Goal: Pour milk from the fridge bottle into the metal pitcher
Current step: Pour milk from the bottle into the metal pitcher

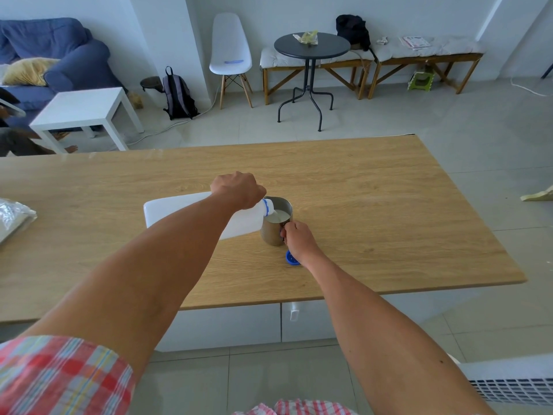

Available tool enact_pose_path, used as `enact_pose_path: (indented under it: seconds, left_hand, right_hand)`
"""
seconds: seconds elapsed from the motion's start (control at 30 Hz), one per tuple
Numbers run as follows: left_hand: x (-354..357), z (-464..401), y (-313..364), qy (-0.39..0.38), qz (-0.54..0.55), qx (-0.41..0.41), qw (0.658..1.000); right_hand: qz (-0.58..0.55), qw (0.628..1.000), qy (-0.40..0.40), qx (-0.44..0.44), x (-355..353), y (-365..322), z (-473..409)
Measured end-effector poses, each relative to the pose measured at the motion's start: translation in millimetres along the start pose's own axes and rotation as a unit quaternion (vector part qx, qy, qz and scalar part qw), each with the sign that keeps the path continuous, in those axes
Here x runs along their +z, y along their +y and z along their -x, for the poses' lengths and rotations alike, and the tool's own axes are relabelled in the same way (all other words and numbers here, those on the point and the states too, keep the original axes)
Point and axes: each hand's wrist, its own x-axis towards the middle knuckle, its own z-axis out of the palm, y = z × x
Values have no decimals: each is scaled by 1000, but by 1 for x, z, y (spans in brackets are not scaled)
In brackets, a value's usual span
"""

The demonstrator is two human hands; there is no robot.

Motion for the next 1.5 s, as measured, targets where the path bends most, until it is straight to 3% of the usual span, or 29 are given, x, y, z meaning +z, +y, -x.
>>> enact_pose_path:
  seconds: [1.5]
  left_hand:
    - [-4, 7, 2, 0, -11, 1, 1000]
  right_hand:
    - [-2, 1000, -7, 6, 0, -2, 5]
